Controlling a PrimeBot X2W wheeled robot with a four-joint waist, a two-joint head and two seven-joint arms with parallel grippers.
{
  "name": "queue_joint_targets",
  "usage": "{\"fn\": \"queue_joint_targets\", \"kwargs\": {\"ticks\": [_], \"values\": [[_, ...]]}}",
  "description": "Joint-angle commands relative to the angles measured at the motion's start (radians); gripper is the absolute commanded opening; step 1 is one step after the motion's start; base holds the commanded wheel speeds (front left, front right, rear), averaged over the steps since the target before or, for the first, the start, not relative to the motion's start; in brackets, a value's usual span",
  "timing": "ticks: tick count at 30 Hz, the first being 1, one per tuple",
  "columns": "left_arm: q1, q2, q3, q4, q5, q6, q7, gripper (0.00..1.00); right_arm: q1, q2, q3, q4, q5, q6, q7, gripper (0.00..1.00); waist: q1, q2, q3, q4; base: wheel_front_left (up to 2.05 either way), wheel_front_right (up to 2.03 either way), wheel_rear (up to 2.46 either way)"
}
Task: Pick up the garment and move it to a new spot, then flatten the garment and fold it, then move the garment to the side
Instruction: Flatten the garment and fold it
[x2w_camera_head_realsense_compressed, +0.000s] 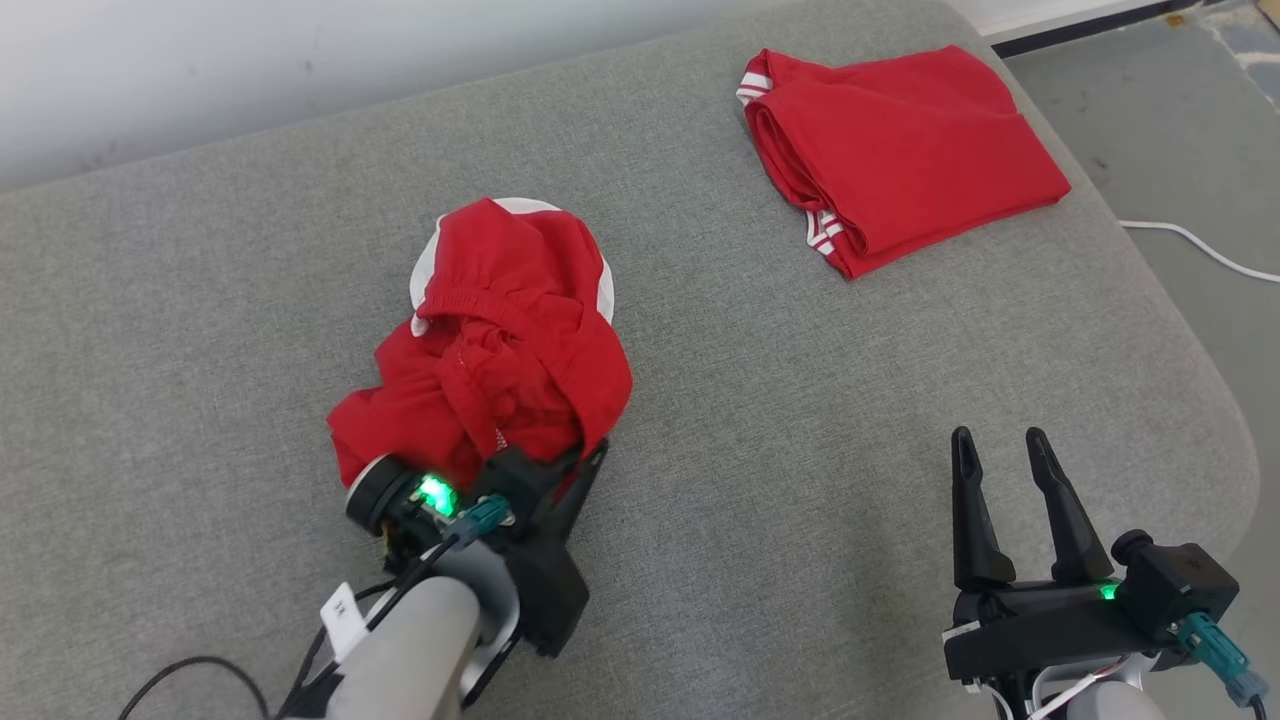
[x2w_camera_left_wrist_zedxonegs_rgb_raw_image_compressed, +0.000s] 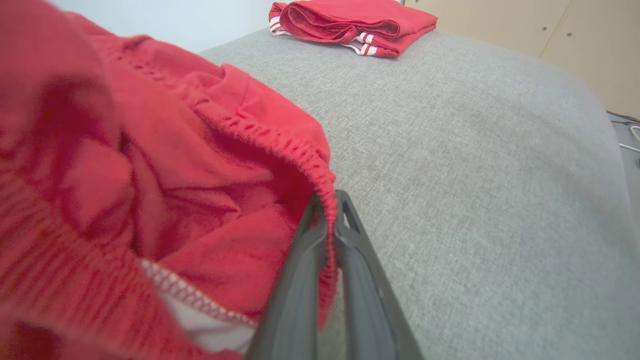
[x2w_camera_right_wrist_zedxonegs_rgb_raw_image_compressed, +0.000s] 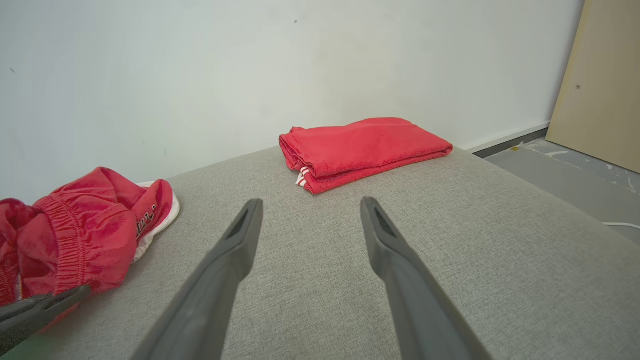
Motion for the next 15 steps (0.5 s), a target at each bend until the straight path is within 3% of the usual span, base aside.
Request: {"fn": "queue_joint_targets", "kwargs": {"ticks": [1,8,15], "values": [[-0.028,-0.019,-0.011,0.001,-0.003,0.002,-0.003,0.0,-0.005,0.002,0.0,-0.001,0.0,-0.002,-0.001,1.0,-0.0002,-0.0002,-0.004,0.001,0.0,0.0,0.0],[-0.082,-0.054,-0.091,-0.104,-0.056,0.002,-0.002,0.0,0.006,0.001,-0.007,0.01,-0.006,-0.002,-0.001,1.0,-0.0002,-0.0002,-0.032,0.01,0.0,0.0,0.0],[-0.178,-0.063,-0.193,-0.325,-0.16,0.006,-0.002,0.0,0.018,0.001,-0.029,0.021,-0.018,-0.002,0.0,1.0,-0.0002,-0.0002,-0.083,0.028,0.0,0.0,0.0]]}}
